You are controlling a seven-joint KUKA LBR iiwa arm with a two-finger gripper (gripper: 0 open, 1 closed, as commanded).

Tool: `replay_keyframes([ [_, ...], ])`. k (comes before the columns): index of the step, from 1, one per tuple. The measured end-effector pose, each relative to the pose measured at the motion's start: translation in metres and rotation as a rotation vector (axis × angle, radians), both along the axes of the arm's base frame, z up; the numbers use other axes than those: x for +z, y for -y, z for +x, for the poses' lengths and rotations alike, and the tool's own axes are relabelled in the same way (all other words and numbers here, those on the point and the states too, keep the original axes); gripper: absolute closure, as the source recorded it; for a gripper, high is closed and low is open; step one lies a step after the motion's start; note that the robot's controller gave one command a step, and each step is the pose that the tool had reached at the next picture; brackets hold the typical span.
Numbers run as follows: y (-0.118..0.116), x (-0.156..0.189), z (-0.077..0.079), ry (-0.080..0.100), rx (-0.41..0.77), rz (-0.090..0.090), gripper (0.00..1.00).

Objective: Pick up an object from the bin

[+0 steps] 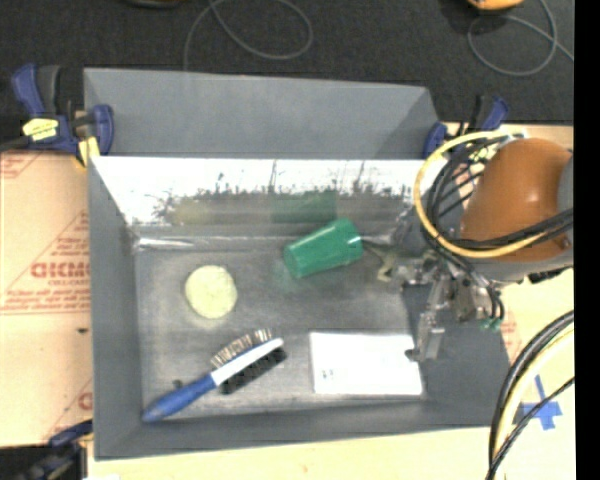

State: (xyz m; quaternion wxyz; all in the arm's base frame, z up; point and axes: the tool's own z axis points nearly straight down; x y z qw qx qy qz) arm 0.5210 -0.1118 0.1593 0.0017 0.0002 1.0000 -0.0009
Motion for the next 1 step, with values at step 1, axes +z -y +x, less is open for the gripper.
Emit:
replay_keyframes([
  [1,0.0310,-0.0531,0.0775,0.005,0.123,-0.002,0.00],
])
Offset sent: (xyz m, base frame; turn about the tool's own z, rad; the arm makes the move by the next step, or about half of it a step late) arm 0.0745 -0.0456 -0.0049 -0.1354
